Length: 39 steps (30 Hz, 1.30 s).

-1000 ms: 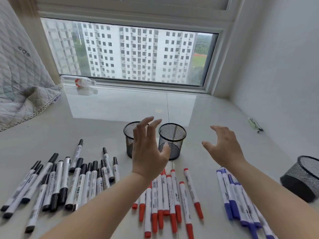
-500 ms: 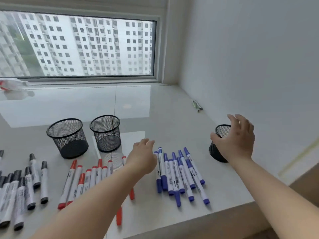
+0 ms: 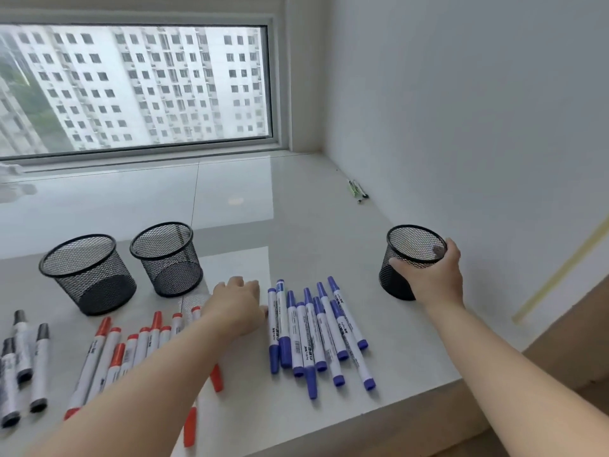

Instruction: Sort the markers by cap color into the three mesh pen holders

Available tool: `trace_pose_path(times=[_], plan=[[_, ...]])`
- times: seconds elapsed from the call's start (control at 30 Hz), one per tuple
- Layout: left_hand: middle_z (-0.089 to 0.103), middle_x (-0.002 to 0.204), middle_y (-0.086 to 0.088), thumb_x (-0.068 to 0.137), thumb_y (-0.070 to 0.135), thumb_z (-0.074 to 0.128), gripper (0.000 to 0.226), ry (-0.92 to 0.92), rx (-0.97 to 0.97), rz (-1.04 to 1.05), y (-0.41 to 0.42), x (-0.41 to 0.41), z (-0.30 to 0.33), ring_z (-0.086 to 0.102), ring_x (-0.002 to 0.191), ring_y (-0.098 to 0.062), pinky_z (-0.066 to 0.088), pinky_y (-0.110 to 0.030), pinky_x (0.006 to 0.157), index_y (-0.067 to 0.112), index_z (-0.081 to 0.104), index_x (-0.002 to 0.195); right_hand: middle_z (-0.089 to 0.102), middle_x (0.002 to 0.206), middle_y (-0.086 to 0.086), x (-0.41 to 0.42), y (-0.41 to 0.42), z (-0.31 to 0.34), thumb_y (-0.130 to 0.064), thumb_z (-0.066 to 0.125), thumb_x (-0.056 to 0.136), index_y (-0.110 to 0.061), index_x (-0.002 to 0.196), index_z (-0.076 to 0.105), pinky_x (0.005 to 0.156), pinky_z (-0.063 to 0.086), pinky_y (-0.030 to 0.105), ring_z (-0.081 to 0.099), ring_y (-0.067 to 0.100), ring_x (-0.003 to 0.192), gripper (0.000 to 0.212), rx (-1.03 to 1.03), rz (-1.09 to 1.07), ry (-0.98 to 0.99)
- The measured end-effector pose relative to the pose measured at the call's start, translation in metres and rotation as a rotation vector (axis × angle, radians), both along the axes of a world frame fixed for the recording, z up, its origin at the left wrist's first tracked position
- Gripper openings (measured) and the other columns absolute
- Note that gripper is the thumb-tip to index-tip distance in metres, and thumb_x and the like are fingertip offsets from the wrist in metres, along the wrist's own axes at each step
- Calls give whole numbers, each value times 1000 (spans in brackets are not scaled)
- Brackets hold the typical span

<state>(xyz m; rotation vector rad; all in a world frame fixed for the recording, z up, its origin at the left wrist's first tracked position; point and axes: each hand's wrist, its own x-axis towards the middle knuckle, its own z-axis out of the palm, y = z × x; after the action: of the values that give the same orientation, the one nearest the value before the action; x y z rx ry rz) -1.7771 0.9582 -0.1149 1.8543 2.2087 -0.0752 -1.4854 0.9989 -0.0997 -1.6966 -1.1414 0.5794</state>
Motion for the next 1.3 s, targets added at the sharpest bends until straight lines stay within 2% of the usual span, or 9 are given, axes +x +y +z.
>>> trace_pose_path(times=[0.13,0.3,0.4,0.5,0.63,0.8,0.9,1.1,1.3], plan=[[32,144,-2,90,50,43,51,-8,31,-12,-1,-4,-3,29,132,-25,29,-37,105,25,37,135,49,131,5,-6,9,-6,-28,85,61,-11,130,35,95,38,31,48,24,119,87,-7,-38,103],[32,144,-3,92,45,42,49,-23,37,-18,-2,-7,-1,28,132,-25,28,-36,106,24,38,135,51,128,5,-22,11,-4,-30,85,59,-13,125,38,95,39,33,49,24,117,83,-2,-36,102],[34,144,-6,96,31,38,42,-155,85,14,-5,-7,4,31,132,-25,28,-35,106,18,41,136,51,126,2,-44,11,8,-33,84,59,-15,124,38,96,41,34,49,22,115,82,48,24,96],[34,146,-2,96,26,39,43,-364,197,111,-16,-12,10,36,131,-22,31,-34,106,20,39,138,50,119,-3,-78,10,22,-32,84,61,-15,124,38,92,40,29,47,15,105,80,94,163,85],[43,138,3,91,26,47,42,-425,407,125,-46,-36,17,42,124,-17,33,-27,97,22,45,133,47,113,-8,-135,4,32,-29,84,63,-17,124,38,87,37,24,46,11,102,78,120,354,114],[56,123,0,90,18,49,32,-385,610,207,-93,-90,20,51,113,-19,33,-24,89,18,57,121,49,113,-5,-196,-11,21,-25,84,63,-18,122,40,83,39,24,49,14,102,73,58,489,161],[57,120,0,90,17,49,31,-355,645,285,-119,-123,13,51,111,-18,35,-24,87,16,57,120,50,112,-4,-222,-17,12,-26,84,63,-18,119,40,83,40,26,49,16,101,71,44,523,111],[57,119,-4,86,19,55,31,-194,640,325,-152,-158,-4,44,119,-19,33,-29,100,15,60,117,52,119,0,-252,-20,-1,-27,83,64,-15,124,40,92,41,30,49,18,107,75,20,493,46],[57,123,-2,86,24,54,32,-144,636,333,-159,-175,-6,42,121,-18,26,-29,105,17,59,118,51,123,2,-260,-16,-9,-34,83,64,-15,128,38,89,38,27,49,19,109,80,-3,479,31]])
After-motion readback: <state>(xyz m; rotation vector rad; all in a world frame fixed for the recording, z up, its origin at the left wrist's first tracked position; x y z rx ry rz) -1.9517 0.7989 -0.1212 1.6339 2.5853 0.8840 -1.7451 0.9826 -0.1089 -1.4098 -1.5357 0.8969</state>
